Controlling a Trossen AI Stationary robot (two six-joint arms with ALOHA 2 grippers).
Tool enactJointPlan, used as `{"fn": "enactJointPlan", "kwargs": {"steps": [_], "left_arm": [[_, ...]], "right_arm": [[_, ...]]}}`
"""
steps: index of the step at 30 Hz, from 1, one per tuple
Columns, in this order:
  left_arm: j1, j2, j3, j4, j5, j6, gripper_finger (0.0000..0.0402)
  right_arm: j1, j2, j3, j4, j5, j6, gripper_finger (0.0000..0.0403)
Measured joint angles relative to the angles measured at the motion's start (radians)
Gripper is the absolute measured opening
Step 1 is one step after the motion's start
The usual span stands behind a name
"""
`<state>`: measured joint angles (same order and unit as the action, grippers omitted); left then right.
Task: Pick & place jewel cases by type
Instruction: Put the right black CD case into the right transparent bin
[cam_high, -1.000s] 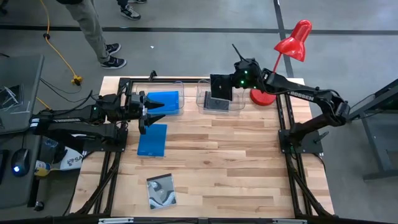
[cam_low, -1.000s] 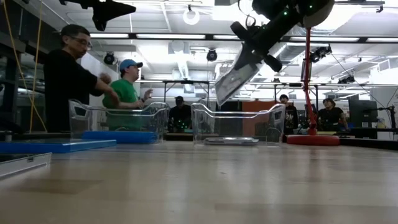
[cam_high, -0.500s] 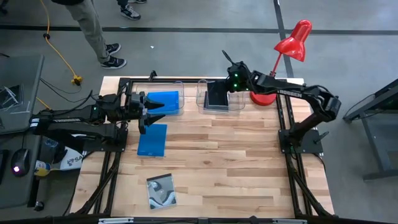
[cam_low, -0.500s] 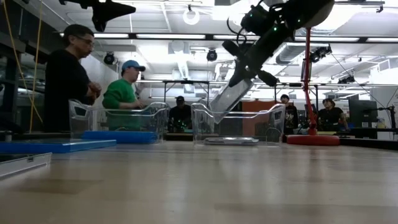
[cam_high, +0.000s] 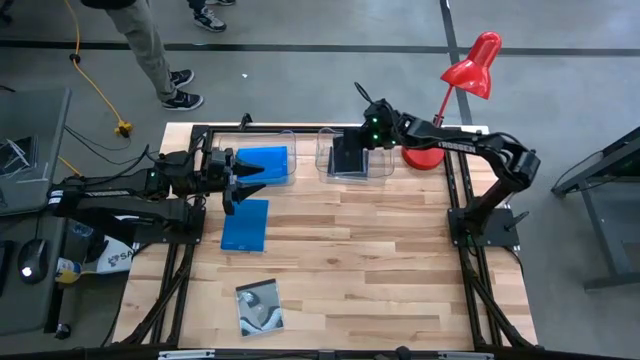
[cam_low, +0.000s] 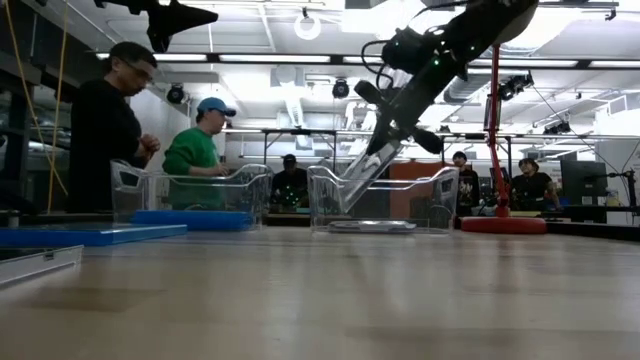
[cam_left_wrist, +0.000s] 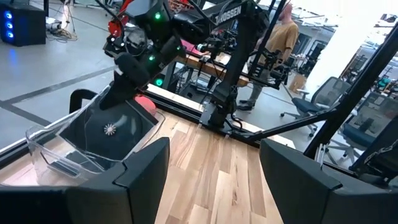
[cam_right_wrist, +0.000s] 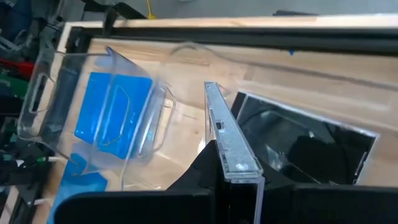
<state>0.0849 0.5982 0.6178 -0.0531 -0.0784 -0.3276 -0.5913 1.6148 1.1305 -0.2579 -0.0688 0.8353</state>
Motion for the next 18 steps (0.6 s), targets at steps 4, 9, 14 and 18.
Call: {"fn": "enactJointPlan", "kwargs": {"steps": [4, 9, 14, 18], "left_arm": [[0.0, 0.0, 0.0, -0.001, 0.0, -0.001, 0.0248], [0.0, 0.0, 0.0, -0.001, 0.0, -0.011, 0.0248], [0.0, 0.0, 0.0, -0.001, 0.0, -0.011, 0.0248], [0.0, 0.0, 0.0, -0.001, -0.001, -0.012, 0.0248]], "right_arm": [[0.0, 0.025, 0.0, -0.002, -0.008, 0.029, 0.0002], [-0.004, 0.041, 0.0, 0.0, -0.004, 0.047, 0.0002], [-0.006, 0.043, 0.0, 0.003, 0.013, 0.066, 0.0003], [-0.006, 0.043, 0.0, 0.037, 0.017, 0.086, 0.0002]]}}
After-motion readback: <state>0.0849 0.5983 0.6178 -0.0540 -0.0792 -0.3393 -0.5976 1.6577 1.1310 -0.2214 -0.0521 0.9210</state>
